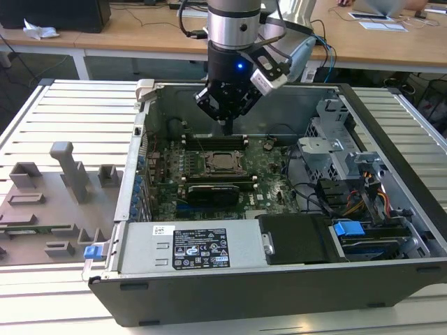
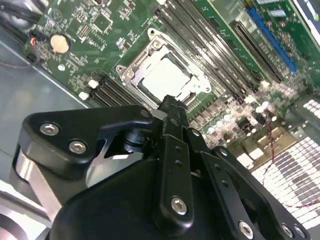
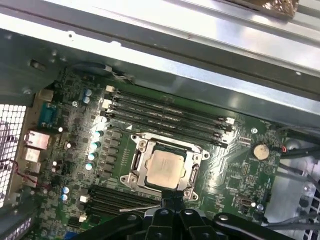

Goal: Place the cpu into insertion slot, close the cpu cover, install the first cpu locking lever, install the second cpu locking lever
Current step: 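Install the first cpu locking lever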

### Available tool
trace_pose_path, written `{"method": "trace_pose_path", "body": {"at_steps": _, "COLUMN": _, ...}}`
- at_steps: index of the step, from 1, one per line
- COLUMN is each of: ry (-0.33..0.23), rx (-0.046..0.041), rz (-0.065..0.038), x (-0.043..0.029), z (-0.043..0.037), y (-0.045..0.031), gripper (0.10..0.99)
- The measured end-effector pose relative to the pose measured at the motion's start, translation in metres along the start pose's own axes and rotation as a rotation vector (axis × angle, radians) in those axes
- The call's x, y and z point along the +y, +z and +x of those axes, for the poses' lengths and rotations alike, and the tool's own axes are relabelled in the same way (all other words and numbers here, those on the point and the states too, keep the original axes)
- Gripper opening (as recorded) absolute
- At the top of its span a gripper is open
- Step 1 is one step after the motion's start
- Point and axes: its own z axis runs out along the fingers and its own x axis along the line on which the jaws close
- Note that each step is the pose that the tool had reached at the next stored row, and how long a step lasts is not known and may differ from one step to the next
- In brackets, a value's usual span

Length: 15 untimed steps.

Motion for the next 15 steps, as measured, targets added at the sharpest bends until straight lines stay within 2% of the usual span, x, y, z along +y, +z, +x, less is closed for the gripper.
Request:
{"method": "trace_pose_path", "body": {"at_steps": 3, "ry": 0.1, "rx": 0.0027, "rz": 0.003, "x": 0.0, "z": 0.0, "y": 0.0006, "gripper": 0.106}}
{"method": "trace_pose_path", "body": {"at_steps": 9, "ry": 0.24, "rx": 0.0066, "rz": 0.007, "x": 0.0, "z": 0.0001, "y": 0.001, "gripper": 0.106}}
{"method": "trace_pose_path", "body": {"at_steps": 15, "ry": 0.331, "rx": 0.0092, "rz": 0.01, "x": 0.0, "z": 0.0, "y": 0.001, "gripper": 0.106}}
